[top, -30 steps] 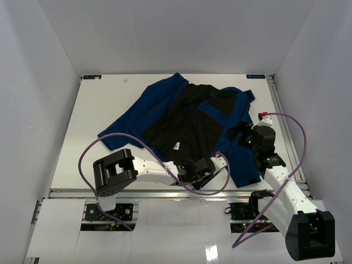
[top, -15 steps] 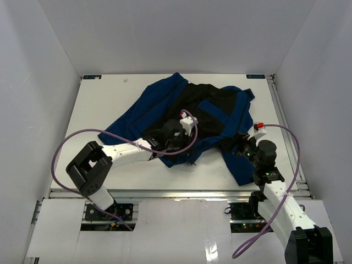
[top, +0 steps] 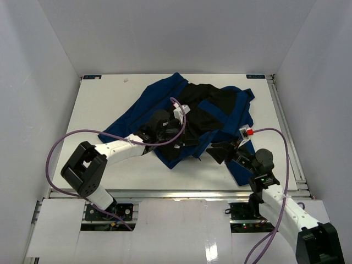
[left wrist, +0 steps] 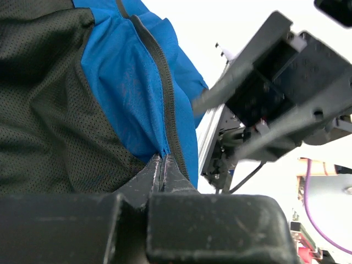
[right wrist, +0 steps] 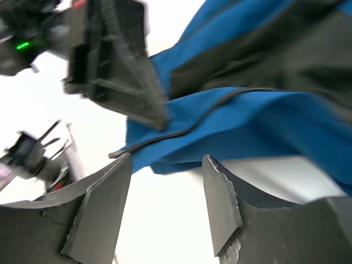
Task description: Zip up the jacket
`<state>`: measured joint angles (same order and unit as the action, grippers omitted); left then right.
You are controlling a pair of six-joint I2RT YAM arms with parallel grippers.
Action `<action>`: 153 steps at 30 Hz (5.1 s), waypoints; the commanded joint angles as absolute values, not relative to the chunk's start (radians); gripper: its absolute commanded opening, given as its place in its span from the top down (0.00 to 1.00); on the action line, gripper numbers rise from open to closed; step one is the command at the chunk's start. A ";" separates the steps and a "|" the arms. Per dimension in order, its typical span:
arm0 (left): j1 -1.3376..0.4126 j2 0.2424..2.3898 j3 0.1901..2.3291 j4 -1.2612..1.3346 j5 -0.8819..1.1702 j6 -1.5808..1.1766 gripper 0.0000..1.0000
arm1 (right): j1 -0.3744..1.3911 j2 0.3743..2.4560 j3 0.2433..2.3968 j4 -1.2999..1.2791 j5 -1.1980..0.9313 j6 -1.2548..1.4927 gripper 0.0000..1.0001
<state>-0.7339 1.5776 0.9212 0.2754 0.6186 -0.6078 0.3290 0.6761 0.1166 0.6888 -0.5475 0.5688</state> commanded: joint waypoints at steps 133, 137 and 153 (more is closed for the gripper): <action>-0.933 1.285 0.764 0.131 0.387 -0.393 0.53 | 0.606 1.300 0.144 1.696 -0.486 0.861 0.90; -0.933 1.254 0.755 0.126 0.388 -0.391 0.53 | 0.607 1.295 0.140 1.687 -0.486 0.857 0.92; -0.933 1.233 0.691 0.260 0.501 -0.444 0.96 | 0.607 1.252 0.100 1.746 -0.460 0.891 0.49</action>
